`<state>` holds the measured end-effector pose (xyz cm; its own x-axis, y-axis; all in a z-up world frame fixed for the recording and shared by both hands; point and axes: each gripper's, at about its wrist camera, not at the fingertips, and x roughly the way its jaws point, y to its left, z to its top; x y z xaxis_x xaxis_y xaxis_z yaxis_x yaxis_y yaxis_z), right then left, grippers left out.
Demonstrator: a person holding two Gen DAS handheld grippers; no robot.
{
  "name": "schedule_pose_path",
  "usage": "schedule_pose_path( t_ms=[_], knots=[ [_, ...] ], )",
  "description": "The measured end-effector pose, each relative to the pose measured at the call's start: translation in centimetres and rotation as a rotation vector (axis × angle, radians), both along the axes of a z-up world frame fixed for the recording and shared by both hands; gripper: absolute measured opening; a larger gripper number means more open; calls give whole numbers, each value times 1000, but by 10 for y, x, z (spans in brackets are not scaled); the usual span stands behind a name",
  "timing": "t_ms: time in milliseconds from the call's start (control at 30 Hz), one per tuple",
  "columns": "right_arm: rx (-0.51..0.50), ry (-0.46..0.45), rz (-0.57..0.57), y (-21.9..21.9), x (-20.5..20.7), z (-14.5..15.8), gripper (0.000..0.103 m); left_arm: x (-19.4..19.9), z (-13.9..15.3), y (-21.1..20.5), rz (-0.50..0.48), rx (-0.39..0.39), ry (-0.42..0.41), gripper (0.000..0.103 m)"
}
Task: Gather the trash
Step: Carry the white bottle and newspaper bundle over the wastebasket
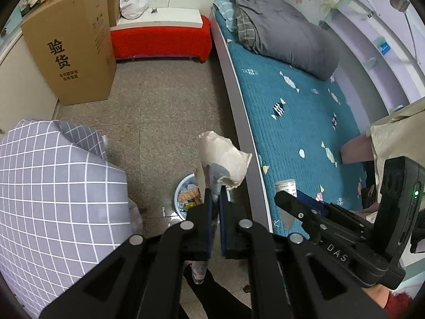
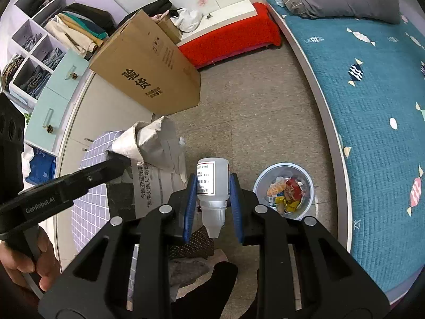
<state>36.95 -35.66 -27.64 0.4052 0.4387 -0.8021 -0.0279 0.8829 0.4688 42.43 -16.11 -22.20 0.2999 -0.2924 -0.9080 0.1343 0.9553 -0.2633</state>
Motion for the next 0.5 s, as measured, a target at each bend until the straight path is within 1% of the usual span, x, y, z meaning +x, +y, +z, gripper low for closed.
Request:
schedule_pose_path(
  t_ms=[200,333,367,400,433,500],
  knots=[
    [-5,4,-17,-10,6,0,25,6,-1,-9,-4,-1,11,4],
    [-9,27,-33,-14,10,-6,25,8,-1,-12,-12,11,15,4],
    [-16,33,-37,-14,12,-7,32,8,-3,-12,-14,14,18,4],
    [-26,40,-44,-14,12,-8,48,8,-3,-13,-17,16,21,5],
    [-29,41,-50,-15,13,-8,53,8,-4,-13,-21,18,24,5],
    [-32,37,-53,-17,14,-8,53,9,-7,-15,-28,24,28,5]
  ],
)
